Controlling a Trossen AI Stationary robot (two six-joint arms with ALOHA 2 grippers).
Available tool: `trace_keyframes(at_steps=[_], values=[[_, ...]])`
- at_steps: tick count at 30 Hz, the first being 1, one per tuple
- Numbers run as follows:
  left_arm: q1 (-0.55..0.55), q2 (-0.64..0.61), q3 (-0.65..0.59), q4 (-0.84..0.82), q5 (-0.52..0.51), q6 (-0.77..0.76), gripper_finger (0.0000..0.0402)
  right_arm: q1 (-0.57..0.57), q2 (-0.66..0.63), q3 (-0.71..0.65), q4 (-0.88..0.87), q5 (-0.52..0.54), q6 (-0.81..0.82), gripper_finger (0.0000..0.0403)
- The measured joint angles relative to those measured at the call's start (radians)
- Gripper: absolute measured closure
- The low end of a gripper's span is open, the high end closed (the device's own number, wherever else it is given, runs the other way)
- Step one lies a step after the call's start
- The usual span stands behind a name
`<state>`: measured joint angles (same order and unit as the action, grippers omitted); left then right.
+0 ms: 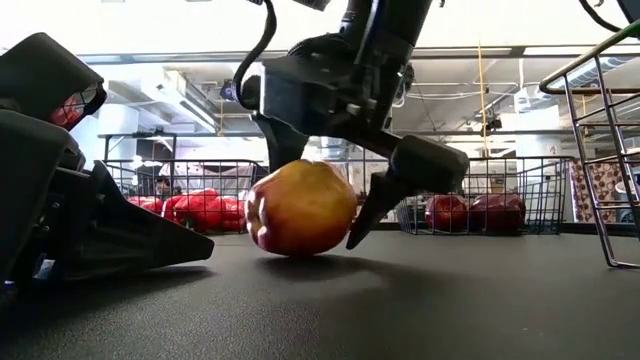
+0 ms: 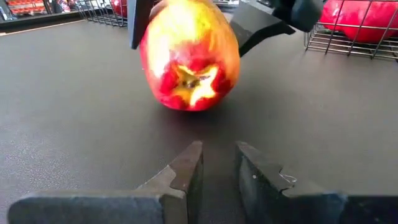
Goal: Sort produce into baskets
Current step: Put the apple into the right black wire basket
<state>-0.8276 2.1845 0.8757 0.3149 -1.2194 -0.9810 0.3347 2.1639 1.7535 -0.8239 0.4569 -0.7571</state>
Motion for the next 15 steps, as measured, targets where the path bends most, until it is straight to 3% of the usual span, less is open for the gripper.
trace_keyframes(at_steps=[6, 15], values=[[0.000, 0.000, 0.000, 0.000, 0.000, 0.000, 0.0325, -0.002, 0.000, 0.000, 0.026, -0.098, 0.121, 0.0003], [0.000, 0.000, 0.000, 0.000, -0.001, 0.000, 0.0325, -0.014, 0.000, 0.000, 0.046, -0.118, 0.323, 0.0038]])
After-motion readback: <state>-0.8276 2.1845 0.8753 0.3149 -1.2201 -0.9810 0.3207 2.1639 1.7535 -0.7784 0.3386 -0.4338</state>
